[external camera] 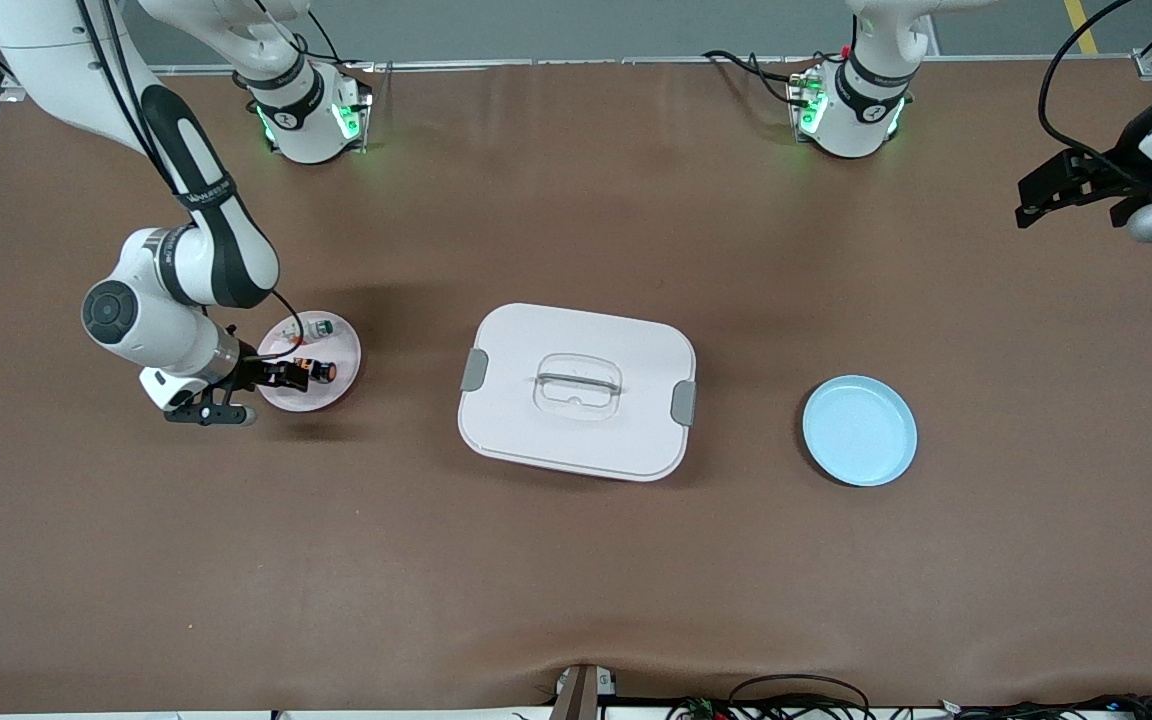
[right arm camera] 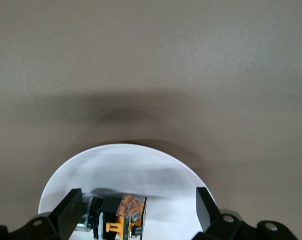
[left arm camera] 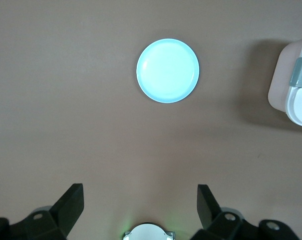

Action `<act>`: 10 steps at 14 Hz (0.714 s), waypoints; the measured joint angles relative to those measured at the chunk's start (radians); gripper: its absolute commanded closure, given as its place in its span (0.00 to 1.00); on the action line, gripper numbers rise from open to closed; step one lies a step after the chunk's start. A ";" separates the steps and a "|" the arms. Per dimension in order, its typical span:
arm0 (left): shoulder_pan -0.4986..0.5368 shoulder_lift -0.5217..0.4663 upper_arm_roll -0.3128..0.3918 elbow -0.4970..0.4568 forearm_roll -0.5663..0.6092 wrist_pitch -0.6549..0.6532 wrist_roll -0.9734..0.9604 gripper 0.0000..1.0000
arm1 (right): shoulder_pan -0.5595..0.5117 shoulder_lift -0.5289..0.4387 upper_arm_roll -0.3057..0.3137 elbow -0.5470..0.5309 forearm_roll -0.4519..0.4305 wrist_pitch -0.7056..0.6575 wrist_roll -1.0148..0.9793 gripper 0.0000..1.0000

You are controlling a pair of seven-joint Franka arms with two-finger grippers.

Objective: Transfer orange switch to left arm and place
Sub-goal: 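Move the right gripper down over the orange switch in the white dish, then close the right gripper on the orange switch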

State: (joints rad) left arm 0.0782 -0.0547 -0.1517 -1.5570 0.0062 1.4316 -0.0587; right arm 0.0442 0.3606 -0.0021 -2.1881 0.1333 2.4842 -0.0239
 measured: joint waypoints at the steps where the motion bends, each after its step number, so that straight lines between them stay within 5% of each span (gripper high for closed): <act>1: 0.000 0.000 0.000 0.000 0.000 0.000 0.000 0.00 | 0.008 0.005 0.003 0.000 0.000 0.000 0.000 0.00; 10: 0.000 0.000 0.000 0.000 0.000 -0.001 0.000 0.00 | 0.067 0.019 0.001 -0.004 0.043 0.000 0.000 0.00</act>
State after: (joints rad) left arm 0.0782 -0.0547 -0.1517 -1.5570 0.0062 1.4310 -0.0587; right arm 0.1108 0.3797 -0.0009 -2.1923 0.1766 2.4847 -0.0238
